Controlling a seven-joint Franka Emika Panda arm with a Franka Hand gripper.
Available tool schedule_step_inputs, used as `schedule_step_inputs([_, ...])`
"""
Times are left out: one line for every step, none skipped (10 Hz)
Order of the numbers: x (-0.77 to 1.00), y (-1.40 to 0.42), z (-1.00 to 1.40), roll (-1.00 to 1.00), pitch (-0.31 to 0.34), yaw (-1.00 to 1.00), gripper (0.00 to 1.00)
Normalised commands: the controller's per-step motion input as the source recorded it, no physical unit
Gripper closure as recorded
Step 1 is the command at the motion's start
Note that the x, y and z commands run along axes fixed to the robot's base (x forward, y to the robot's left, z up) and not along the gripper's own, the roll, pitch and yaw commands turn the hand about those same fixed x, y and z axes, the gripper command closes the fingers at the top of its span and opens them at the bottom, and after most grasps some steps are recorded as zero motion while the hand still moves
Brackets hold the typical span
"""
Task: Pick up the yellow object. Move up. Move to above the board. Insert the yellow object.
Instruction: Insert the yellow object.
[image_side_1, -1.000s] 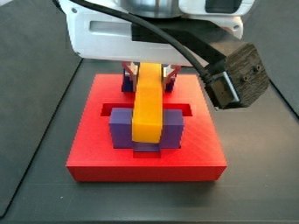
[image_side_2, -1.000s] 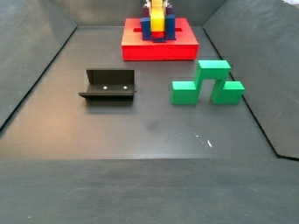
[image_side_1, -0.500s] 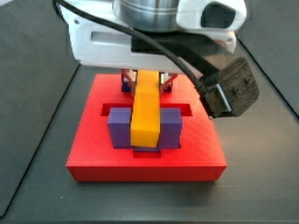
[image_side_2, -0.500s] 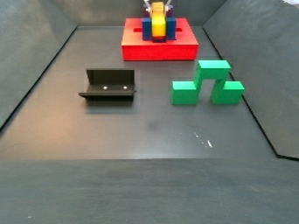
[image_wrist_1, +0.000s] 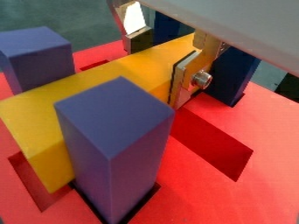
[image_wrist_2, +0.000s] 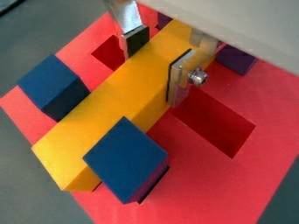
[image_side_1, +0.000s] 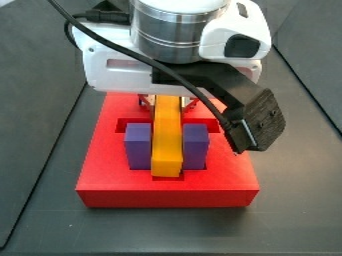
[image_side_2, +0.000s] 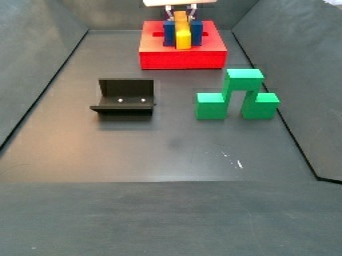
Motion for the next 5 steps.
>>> schedule_step_inputs([0.03,-0.07,-0.08,0.0,0.0,0.04,1.0])
schedule_step_inputs([0.01,-0.06,-0.09,0.0,0.0,0.03,1.0])
schedule_step_inputs([0.01,-0.05,-0.08,0.0,-0.003,0.03,1.0])
schedule_step_inputs([0.01,-0.09,-0.07,0.0,-0.001,0.04,1.0])
schedule_step_inputs([0.04,-0.12,-0.04,0.0,0.0,0.05,1.0])
